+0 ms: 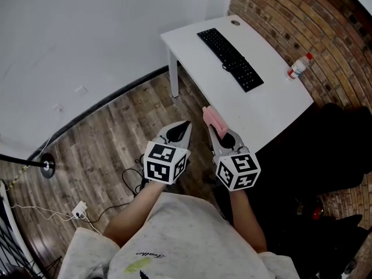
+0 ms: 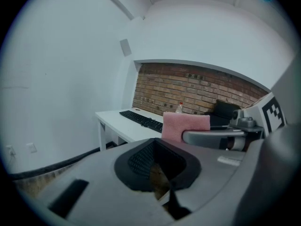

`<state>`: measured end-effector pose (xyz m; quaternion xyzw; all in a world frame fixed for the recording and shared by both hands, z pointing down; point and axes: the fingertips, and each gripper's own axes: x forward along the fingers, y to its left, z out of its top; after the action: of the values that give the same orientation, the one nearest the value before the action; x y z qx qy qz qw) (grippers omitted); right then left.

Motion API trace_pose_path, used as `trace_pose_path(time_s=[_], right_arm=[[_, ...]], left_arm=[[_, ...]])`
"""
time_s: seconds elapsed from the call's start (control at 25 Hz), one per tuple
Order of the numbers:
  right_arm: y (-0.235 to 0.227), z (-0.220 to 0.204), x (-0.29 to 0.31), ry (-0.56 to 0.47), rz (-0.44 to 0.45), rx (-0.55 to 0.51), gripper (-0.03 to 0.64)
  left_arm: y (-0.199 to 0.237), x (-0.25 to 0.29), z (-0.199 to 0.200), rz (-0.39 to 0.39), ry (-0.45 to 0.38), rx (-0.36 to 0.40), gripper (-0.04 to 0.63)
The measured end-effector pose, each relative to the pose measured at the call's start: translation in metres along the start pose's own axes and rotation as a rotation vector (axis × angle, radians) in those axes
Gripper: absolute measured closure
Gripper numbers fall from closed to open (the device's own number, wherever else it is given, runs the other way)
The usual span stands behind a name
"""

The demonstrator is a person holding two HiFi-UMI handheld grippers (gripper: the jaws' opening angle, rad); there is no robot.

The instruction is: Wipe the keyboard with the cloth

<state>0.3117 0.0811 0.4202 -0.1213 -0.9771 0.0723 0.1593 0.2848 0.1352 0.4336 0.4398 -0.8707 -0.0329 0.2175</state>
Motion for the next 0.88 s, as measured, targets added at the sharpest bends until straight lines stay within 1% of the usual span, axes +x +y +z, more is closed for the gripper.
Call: trace_pose_path(time_s=[0.2,0.4,0.72,0.88], right_arm=[[-0.004,0.017,0.061,0.019,-0.041,0.01,0.592],[-0.01,0.036,0.113,0.038,-0.081,0.016,0.592],[-0.023,0.062,0.189,0.045,-0.14,0.024,0.592],[-0.029,0.072,0.219,0.043,-0.161,0.024,0.592]], left_arm=[[0.055,0.028,0.021,-0.044,0.016,-0.016,0.598],[0.099,0.056,0.044,-0.092,0.032,-0.024,0.598],[0.159,0.098,0.077,-0.163,0.048,-0.012,0.598],[0.181,0.117,0.089,-0.191,0.049,-0.005,0.598]])
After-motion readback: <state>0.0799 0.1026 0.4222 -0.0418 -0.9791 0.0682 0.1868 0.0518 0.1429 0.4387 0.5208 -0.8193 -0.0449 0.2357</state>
